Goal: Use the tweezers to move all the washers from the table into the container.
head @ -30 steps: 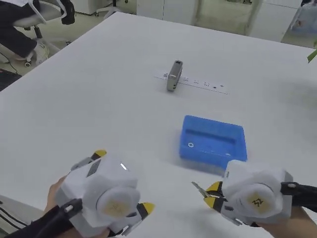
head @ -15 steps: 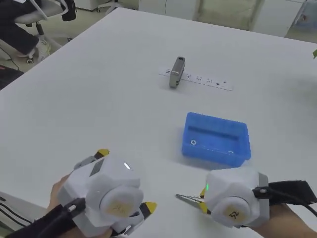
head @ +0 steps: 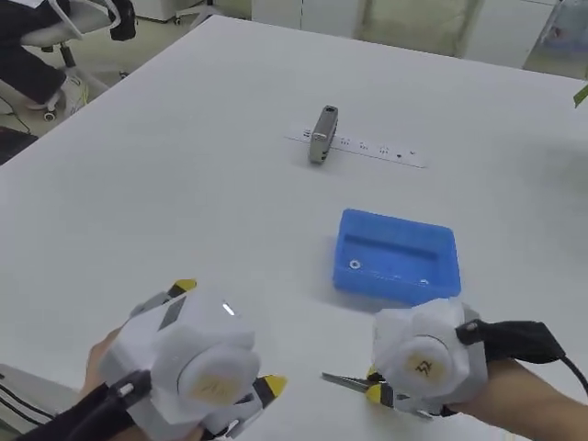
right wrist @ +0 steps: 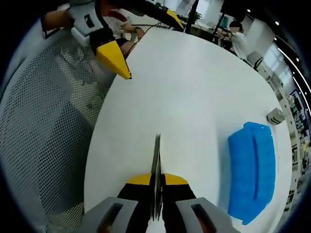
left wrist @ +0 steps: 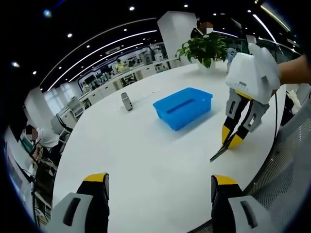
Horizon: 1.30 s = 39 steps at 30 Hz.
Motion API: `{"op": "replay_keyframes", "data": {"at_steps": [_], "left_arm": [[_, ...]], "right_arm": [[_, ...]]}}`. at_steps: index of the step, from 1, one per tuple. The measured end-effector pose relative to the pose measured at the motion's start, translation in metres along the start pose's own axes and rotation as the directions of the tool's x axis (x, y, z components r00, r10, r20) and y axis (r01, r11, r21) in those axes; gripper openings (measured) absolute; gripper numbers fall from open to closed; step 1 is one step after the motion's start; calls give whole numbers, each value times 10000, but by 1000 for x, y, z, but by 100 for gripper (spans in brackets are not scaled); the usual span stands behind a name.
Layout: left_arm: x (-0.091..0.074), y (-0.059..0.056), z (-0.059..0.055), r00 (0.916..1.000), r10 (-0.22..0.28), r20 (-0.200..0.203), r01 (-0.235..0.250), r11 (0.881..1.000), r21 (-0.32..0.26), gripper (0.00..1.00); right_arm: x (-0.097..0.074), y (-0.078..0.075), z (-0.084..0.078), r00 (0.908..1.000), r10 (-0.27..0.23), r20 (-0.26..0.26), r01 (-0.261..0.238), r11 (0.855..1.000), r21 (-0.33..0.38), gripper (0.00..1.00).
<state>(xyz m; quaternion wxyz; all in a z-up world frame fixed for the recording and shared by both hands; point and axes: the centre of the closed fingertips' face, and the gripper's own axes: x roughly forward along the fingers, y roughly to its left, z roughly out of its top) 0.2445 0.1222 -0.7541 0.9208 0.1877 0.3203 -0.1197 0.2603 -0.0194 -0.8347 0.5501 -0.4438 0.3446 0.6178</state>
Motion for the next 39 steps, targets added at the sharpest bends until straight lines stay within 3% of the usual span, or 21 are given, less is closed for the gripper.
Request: {"op": "replay_keyframes", "data": {"at_steps": [4, 7, 8, 11, 14, 18, 20, 22, 25, 26, 28, 29, 30, 31, 32, 33, 35, 39], "left_arm": [[0, 1, 0, 10000, 40, -3, -40, 10000, -40, 89], [-1, 2, 0, 10000, 61, 10, -61, 10000, -79, 89], [-1, 2, 0, 10000, 67, 24, -67, 9999, -94, 89], [-2, 2, 0, 10000, 43, 42, -42, 9999, -162, 89], [-2, 0, 0, 10000, -99, 13, 99, 9996, -260, 89], [-3, -2, 5, 9992, -337, 231, 349, 9979, -542, 91], [-3, -1, 6, 9986, -446, 298, 468, 9957, -795, 91], [-6, 2, 9, 9981, -474, 399, 515, 9927, -1091, 92], [-14, 8, 22, 9959, -474, 766, 590, 9858, -1574, 93], [-18, 14, 29, 9945, -378, 973, 543, 9835, -1727, 93], [-25, 21, 40, 9918, -385, 1215, 623, 9780, -1992, 93], [-27, 24, 44, 9907, -367, 1309, 641, 9752, -2117, 93], [-31, 29, 51, 9881, -334, 1504, 679, 9706, -2308, 94], [-34, 32, 55, 9855, -388, 1650, 785, 9673, -2413, 95], [-37, 34, 59, 9832, -419, 1778, 865, 9640, -2513, 95], [-40, 37, 62, 9817, -403, 1863, 894, 9606, -2631, 95], [-47, 41, 70, 9769, -426, 2093, 1012, 9551, -2784, 96], [-56, 36, 79, 9686, -723, 2380, 1442, 9428, -3006, 96]], "right_arm": [[1, 1, 1, 9991, -96, -418, 120, 9983, 564, 3], [0, 3, 0, 9984, -476, -292, 495, 9965, 673, 4], [-1, 2, 0, 9975, -694, -111, 702, 9919, 1056, 4], [-2, 0, -2, 9934, -1145, 94, 1098, 9707, 2138, 5], [-3, -2, -1, 9863, -1590, 435, 1424, 9549, 2604, 12], [-20, -3, 0, 9733, -2086, 961, 1582, 9123, 3777, 20], [-36, -7, 0, 9582, -2578, 1241, 1820, 8838, 4309, 25], [-56, -9, 1, 9369, -3107, 1602, 1922, 8406, 5063, 29], [-88, -10, -3, 8924, -4068, 1952, 2139, 7623, 6108, 35], [-91, -10, -4, 8878, -4168, 1952, 2147, 7503, 6253, 39], [-109, -10, -8, 8605, -4653, 2075, 2130, 6985, 6831, 43], [-120, -11, -10, 8400, -4984, 2145, 2136, 6671, 7137, 45], [-125, -12, -12, 8303, -5128, 2183, 2117, 6525, 7276, 47], [-135, -12, -11, 8117, -5352, 2337, 2055, 6364, 7435, 48], [-140, -12, -11, 8004, -5499, 2389, 2057, 6262, 7521, 50], [-149, -12, -10, 7792, -5767, 2455, 2071, 6066, 7676, 52], [-161, -11, -9, 7501, -6127, 2490, 2157, 5826, 7836, 57], [-170, -7, -11, 7326, -6358, 2431, 2206, 5596, 7989, 62]]}}
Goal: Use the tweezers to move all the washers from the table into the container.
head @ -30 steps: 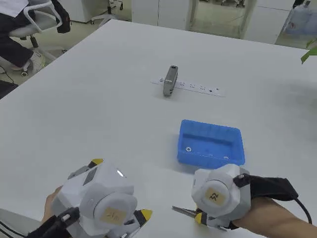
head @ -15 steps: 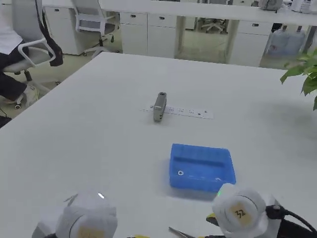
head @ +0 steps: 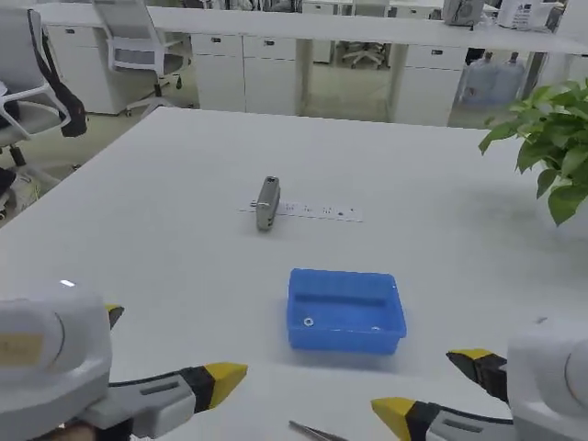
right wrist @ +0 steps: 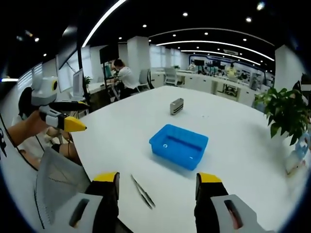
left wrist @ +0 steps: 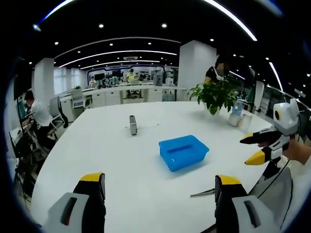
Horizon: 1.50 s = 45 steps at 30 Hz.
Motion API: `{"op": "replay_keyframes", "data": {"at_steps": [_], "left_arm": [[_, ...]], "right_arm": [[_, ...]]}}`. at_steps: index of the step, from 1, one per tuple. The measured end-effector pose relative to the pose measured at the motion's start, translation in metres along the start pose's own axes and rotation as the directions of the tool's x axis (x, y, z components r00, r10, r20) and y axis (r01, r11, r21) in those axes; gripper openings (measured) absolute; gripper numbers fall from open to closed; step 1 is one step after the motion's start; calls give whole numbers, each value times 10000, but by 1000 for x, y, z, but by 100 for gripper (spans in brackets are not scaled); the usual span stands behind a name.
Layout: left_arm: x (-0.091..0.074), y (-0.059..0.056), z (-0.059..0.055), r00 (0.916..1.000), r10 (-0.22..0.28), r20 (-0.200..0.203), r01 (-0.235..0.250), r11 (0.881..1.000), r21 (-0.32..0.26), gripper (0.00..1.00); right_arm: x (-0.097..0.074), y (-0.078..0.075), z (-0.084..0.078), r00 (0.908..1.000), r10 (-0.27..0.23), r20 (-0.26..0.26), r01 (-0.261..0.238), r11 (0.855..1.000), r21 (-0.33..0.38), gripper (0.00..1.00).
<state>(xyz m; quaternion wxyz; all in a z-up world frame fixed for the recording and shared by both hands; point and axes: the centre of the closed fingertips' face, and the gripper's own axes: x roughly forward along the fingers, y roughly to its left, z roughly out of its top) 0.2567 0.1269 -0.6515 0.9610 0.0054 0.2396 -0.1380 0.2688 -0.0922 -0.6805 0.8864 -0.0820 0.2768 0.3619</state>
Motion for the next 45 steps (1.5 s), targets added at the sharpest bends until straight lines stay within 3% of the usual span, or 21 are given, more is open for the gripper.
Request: {"op": "replay_keyframes", "data": {"at_steps": [2, 6, 16, 21, 36, 42, 45], "left_arm": [[-3, -6, 3, 9998, -130, 134, 132, 9998, -161, 97], [-5, -12, 2, 9995, -237, 204, 246, 9988, -433, 98], [-10, -12, -13, 9999, -90, -48, 87, 9975, -708, 99], [-10, -12, -20, 9997, -63, -244, 44, 9967, -805, 99], [-7, -20, -27, 9988, -117, -469, 98, 9992, -393, 99], [-5, -21, -29, 9985, -162, -514, 138, 9988, -474, 99], [-4, -21, -31, 9984, -27, -560, 14, 9997, -229, 99]], "right_arm": [[-3, -2, 1, 9996, -174, 227, 171, 9997, 152, 63], [-8, -9, -10, 9983, -580, 92, 577, 9979, 308, 72], [-18, -21, -35, 9950, -926, -363, 952, 9924, 776, 77], [-20, -21, -38, 9956, -899, -253, 924, 9878, 1256, 79], [-23, -25, -39, 9904, -1323, -398, 1347, 9887, 656, 81], [-21, -24, -44, 9899, -1291, -592, 1327, 9893, 600, 81], [-20, -23, -44, 9901, -1268, -609, 1303, 9898, 572, 82]]}}
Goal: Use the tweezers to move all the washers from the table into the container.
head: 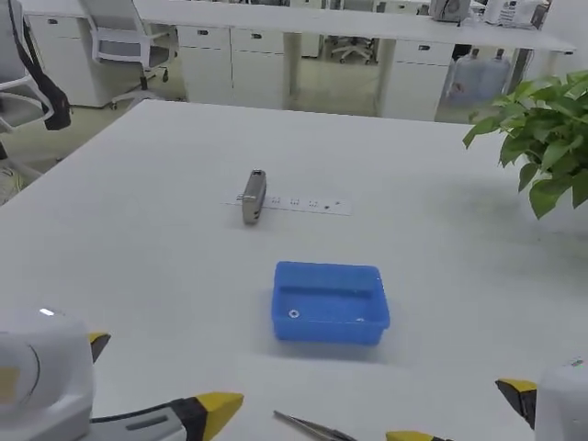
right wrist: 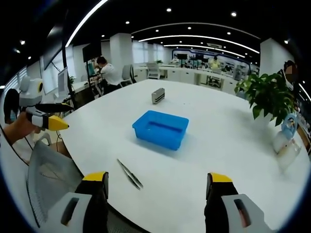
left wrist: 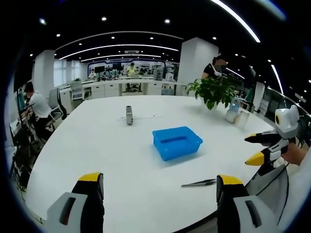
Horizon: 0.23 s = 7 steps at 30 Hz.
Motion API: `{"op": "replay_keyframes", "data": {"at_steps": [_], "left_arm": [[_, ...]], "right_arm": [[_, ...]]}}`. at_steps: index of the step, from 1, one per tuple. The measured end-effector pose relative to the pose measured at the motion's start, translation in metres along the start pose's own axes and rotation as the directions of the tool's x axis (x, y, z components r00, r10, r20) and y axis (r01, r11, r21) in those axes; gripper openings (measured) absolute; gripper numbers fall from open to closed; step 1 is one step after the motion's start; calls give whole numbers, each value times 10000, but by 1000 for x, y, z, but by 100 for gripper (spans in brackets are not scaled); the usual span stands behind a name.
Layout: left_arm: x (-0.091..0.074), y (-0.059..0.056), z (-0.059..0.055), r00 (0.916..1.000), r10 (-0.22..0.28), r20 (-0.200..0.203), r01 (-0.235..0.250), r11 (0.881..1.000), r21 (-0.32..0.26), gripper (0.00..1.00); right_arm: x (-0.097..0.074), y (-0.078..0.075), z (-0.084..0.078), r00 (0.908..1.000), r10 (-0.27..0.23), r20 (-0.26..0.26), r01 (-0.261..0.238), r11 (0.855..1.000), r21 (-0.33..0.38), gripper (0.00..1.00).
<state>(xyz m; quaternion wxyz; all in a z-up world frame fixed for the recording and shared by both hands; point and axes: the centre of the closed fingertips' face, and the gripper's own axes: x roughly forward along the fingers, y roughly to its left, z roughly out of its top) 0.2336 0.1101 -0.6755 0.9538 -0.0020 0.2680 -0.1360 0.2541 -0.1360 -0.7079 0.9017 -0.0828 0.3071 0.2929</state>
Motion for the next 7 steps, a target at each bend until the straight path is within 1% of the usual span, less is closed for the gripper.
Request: {"op": "replay_keyframes", "data": {"at_steps": [4, 7], "left_arm": [[0, 0, -4, 9998, 144, -129, -141, 9996, 226, 99], [0, 2, -7, 9997, 157, -185, -153, 9996, 223, 99]], "right_arm": [[1, 1, -2, 9999, 44, -116, -44, 10000, -52, 81], [2, 2, -3, 9998, 84, -194, -85, 9999, -65, 81]]}}
